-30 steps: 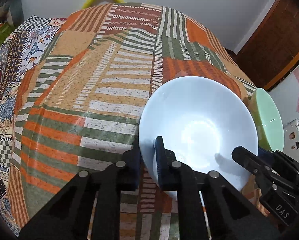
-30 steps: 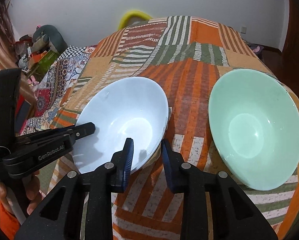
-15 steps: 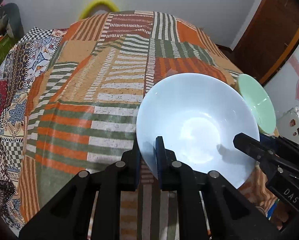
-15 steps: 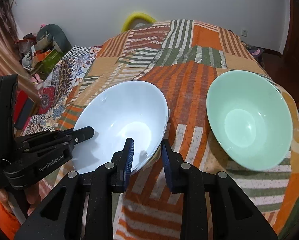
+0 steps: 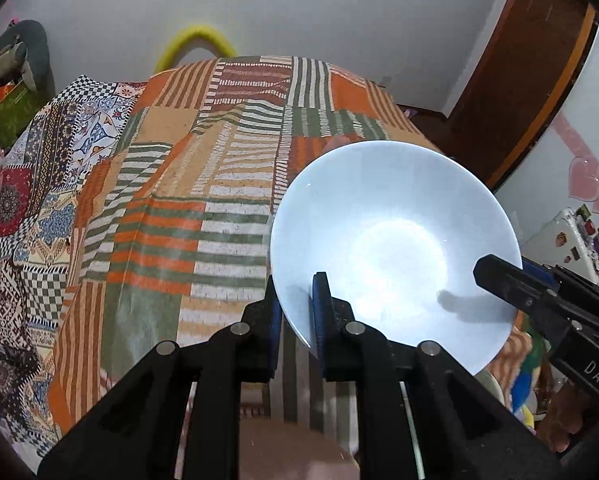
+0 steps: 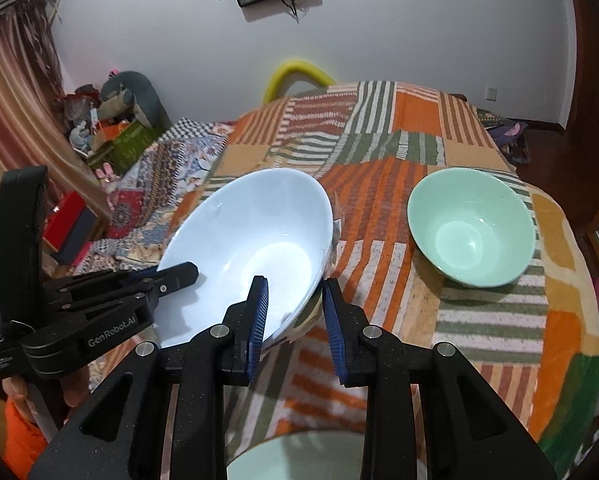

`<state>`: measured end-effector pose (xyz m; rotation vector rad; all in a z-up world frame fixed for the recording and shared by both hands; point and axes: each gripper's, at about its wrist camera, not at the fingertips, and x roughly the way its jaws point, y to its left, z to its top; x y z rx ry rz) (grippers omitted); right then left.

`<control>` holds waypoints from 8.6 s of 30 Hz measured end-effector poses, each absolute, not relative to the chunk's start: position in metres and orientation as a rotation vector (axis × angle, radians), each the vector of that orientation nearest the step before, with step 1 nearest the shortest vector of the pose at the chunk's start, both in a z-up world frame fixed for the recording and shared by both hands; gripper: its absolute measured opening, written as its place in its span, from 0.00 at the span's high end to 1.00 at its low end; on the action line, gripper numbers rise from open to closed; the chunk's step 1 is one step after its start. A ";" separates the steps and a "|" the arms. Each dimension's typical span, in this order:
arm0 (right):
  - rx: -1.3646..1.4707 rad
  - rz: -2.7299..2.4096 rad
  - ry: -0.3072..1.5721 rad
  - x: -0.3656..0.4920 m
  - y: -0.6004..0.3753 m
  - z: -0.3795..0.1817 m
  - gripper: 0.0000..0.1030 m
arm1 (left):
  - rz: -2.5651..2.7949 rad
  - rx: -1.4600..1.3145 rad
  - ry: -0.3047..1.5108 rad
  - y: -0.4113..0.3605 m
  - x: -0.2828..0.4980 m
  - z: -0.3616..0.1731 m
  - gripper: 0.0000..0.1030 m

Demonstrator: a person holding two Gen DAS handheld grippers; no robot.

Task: Organize plates and bowls

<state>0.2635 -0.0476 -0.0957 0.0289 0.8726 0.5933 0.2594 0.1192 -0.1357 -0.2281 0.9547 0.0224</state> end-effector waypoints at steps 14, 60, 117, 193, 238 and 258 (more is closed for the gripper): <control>0.039 0.642 0.837 0.208 -0.051 -0.087 0.75 | 0.036 -0.249 0.915 0.114 0.178 -0.115 0.87; -0.086 0.764 1.059 0.140 0.007 -0.164 0.75 | 0.206 -0.312 1.071 0.156 0.085 -0.197 0.87; 0.013 0.602 0.827 0.177 -0.096 -0.099 0.54 | 0.152 -0.137 0.805 0.095 0.119 -0.091 0.48; 0.078 0.369 0.983 0.322 -0.177 -0.153 0.82 | -0.055 -0.022 1.072 -0.020 0.388 -0.209 0.85; 0.040 0.589 0.778 0.183 -0.087 -0.077 0.82 | 0.014 -0.199 0.808 0.084 0.131 -0.086 0.85; -0.029 0.722 0.860 0.149 -0.018 -0.107 0.82 | 0.150 -0.299 0.835 0.148 0.075 -0.114 0.85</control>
